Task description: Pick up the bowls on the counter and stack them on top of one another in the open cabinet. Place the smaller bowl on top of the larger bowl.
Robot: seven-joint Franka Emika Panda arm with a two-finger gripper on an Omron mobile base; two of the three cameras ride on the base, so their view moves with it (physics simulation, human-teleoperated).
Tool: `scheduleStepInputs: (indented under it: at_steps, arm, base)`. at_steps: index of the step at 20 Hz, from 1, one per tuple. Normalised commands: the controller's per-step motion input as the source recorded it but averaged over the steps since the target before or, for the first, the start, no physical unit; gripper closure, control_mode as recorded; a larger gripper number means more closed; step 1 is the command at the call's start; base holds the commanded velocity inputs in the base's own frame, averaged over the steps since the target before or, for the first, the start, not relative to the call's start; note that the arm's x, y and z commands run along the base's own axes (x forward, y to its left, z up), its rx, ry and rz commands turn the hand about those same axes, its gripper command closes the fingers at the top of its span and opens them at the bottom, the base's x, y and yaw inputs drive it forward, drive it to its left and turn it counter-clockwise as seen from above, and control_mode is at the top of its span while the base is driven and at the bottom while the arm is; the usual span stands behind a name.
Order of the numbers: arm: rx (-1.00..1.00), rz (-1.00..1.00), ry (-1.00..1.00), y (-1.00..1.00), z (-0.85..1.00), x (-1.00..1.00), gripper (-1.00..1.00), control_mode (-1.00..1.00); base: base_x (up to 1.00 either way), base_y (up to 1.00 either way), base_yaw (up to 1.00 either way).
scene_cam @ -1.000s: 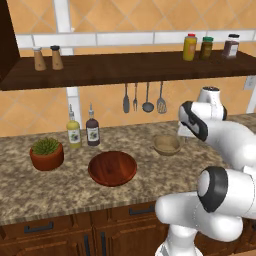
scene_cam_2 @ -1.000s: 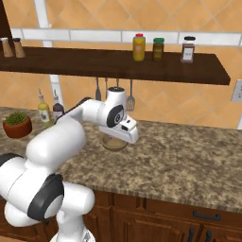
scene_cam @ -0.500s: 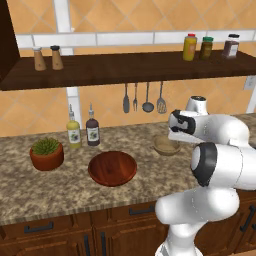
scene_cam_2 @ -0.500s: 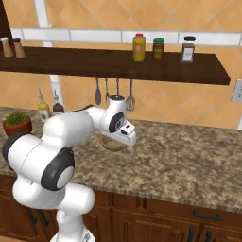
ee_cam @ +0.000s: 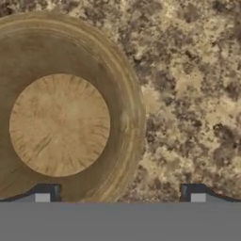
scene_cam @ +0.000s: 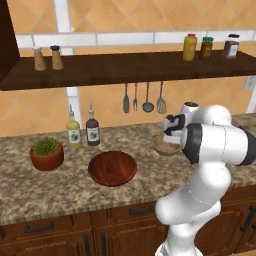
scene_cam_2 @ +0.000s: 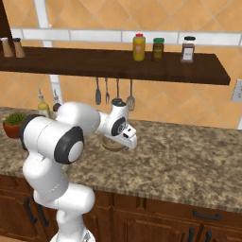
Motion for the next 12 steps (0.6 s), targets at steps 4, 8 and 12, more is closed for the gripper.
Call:
scheduleStepInputs:
  at_steps: [4, 8, 12]
  arm:
    - [0.00, 0.00, -0.05, 0.00, -0.35, 0.39, -1.00, -1.00]
    - [0.00, 0.00, -0.03, 0.00, -0.31, 0.32, -1.00, -1.00]
    - [0.00, 0.00, 0.00, 0.00, -0.18, 0.16, 1.00, -1.00]
  base:
    - [0.00, 0.00, 0.00]
    - [0.00, 0.00, 0.00]
    - [0.00, 0.00, 0.00]
